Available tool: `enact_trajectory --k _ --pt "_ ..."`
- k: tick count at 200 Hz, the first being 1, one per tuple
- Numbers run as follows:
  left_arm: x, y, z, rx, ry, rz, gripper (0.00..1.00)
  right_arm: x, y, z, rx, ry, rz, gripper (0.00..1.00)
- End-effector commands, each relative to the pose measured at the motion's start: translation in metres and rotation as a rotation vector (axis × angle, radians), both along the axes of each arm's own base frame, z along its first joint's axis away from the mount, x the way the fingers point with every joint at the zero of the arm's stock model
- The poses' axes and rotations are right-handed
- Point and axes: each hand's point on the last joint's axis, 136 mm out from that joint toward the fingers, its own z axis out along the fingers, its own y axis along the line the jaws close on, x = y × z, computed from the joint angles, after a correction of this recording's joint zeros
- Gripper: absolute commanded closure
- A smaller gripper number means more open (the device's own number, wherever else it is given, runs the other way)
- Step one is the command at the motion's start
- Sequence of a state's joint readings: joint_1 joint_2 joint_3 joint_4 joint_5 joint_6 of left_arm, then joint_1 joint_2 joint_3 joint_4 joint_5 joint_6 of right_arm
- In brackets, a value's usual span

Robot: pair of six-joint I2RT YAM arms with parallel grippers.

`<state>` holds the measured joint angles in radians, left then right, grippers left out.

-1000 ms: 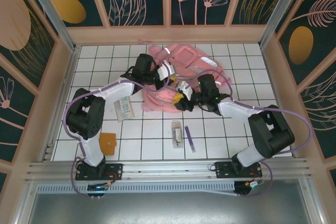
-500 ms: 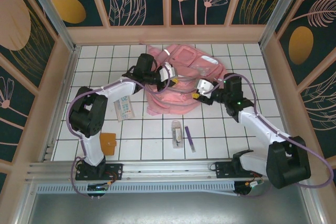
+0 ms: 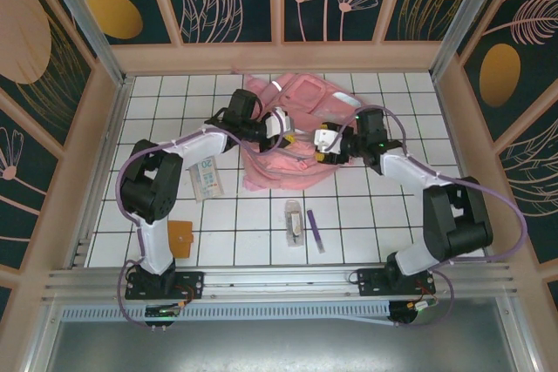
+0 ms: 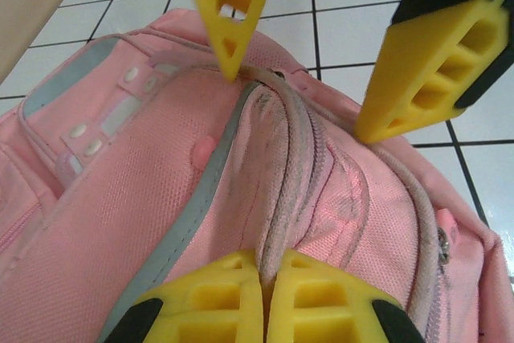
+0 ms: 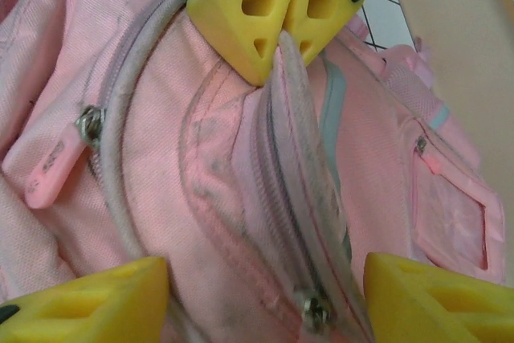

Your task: Pack the student bag

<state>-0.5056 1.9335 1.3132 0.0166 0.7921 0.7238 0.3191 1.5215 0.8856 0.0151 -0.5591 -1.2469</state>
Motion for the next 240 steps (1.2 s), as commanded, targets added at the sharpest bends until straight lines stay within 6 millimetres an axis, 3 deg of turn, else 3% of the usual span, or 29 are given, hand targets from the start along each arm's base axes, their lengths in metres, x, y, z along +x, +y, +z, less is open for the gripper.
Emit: enact_trajectory --k 1,25,46,72,152,157,164,169,176,220,228,240 --pt "-0.014 -0.017 0.029 -0.102 -0.054 -0.145 1.00 0.011 0.014 -0.002 -0.034 -0.064 -0.002 0.35" --pt "-0.010 -0.016 0.034 -0.120 -0.033 -0.149 1.00 -0.005 0.024 -0.002 -0.019 0.000 0.097 0.34" --pt "-0.005 -0.009 0.038 -0.120 -0.052 -0.137 1.00 -0.017 0.019 -0.013 -0.098 0.087 0.154 0.34" --pt "-0.001 -0.004 0.046 -0.119 -0.059 -0.129 1.00 -0.022 0.014 -0.019 -0.129 0.113 0.167 0.34" --pt "0.006 -0.003 0.044 -0.088 -0.088 -0.109 1.00 -0.036 0.013 -0.028 -0.158 0.209 0.173 0.28" --pt "0.006 -0.003 0.045 -0.083 -0.085 -0.108 1.00 -0.037 0.014 -0.027 -0.151 0.215 0.168 0.18" --pt "0.007 -0.003 0.045 -0.079 -0.080 -0.109 1.00 -0.038 0.013 -0.027 -0.147 0.219 0.166 0.16" --pt "0.006 -0.003 0.046 -0.080 -0.078 -0.113 1.00 -0.039 0.013 -0.026 -0.148 0.220 0.169 0.03" --pt "0.006 -0.003 0.048 -0.085 -0.081 -0.116 1.00 -0.039 0.014 -0.025 -0.142 0.221 0.166 0.01" --pt "0.004 -0.004 0.048 -0.093 -0.080 -0.122 1.00 -0.033 0.015 -0.026 -0.133 0.215 0.148 0.04" --pt "0.004 -0.003 0.049 -0.099 -0.082 -0.123 1.00 -0.027 0.015 -0.025 -0.133 0.185 0.128 0.09" --pt "0.003 -0.003 0.048 -0.101 -0.084 -0.124 1.00 -0.020 0.014 -0.029 -0.170 0.142 0.114 0.32"
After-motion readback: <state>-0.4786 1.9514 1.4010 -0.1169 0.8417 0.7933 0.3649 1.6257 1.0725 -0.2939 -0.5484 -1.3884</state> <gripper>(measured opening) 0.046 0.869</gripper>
